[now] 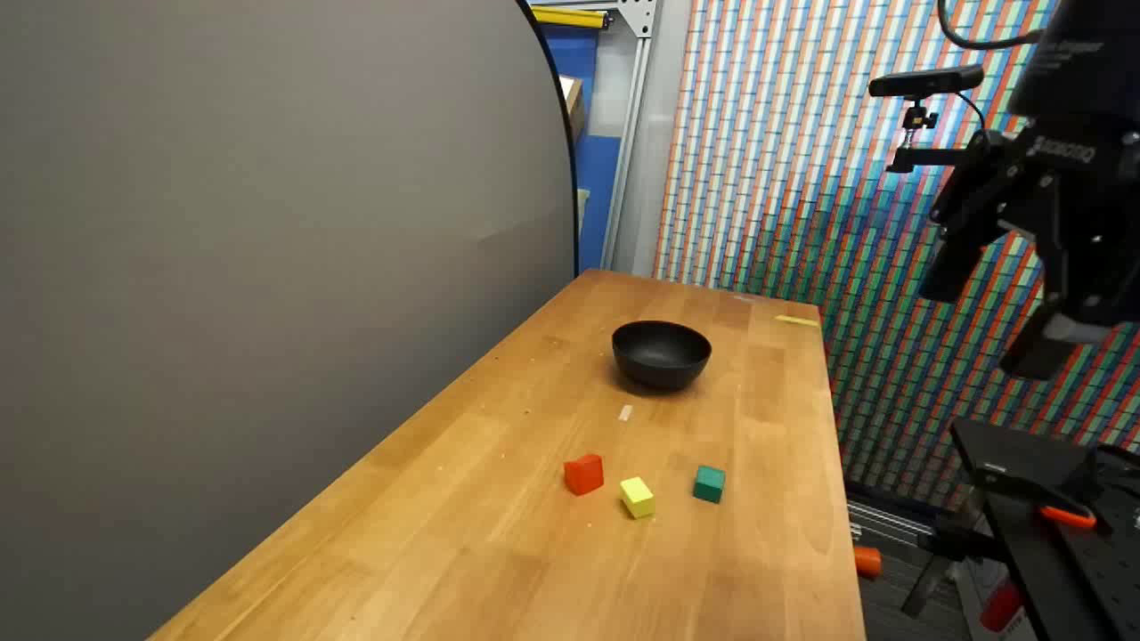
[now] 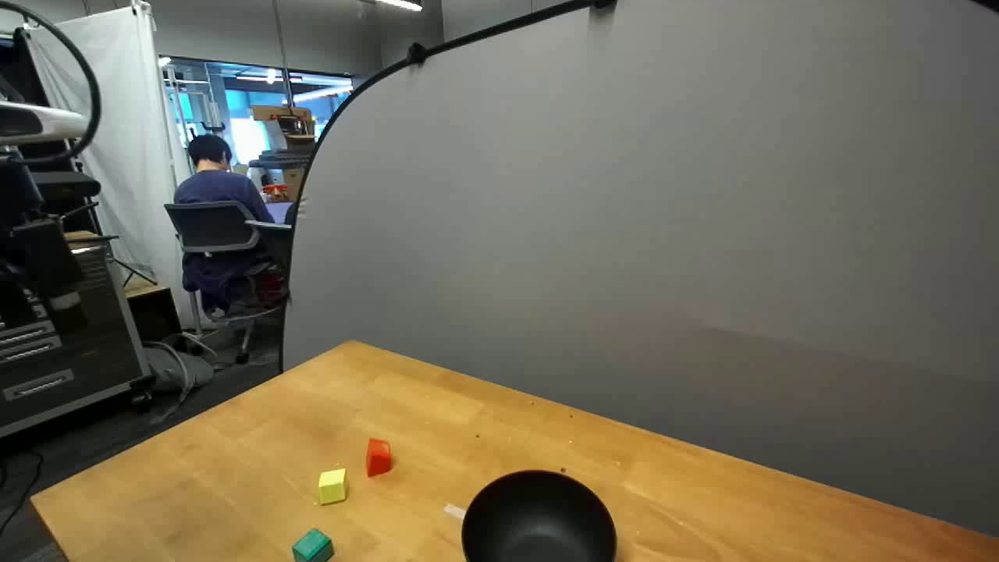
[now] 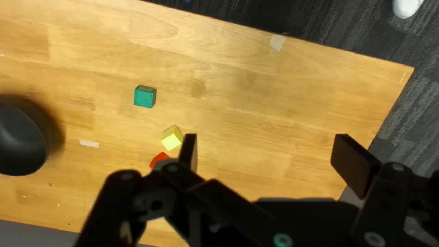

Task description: Put the orange block inside the black bowl

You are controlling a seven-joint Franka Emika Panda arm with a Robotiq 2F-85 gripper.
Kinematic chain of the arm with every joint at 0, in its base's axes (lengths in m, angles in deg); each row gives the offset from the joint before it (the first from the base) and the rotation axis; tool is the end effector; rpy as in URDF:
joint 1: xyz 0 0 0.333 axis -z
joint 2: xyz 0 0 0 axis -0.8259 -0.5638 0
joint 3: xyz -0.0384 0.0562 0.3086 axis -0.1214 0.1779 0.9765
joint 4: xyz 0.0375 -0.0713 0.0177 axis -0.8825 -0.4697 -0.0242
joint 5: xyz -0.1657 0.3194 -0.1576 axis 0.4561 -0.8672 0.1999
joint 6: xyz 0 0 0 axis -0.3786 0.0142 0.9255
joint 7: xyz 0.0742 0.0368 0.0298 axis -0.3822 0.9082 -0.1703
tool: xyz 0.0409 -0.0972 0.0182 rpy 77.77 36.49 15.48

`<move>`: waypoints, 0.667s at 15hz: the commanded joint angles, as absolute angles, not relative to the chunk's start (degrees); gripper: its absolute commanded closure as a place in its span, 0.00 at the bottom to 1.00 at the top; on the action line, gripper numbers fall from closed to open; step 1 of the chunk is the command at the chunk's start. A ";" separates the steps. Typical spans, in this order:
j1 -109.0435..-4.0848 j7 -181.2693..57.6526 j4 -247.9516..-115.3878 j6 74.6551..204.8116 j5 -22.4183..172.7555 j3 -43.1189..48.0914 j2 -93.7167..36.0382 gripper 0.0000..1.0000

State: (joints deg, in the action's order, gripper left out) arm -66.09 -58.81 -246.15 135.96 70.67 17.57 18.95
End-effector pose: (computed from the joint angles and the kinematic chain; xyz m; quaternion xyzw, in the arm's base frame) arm 0.3401 0.1299 0.3874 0.9866 0.1527 0.0485 0.0310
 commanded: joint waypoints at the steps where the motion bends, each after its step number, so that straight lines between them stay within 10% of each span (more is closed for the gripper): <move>1: -66.58 -59.08 -246.03 135.84 71.02 17.07 18.93 0.00; 10: -64.94 -59.40 -244.99 138.23 73.00 17.04 16.61 0.00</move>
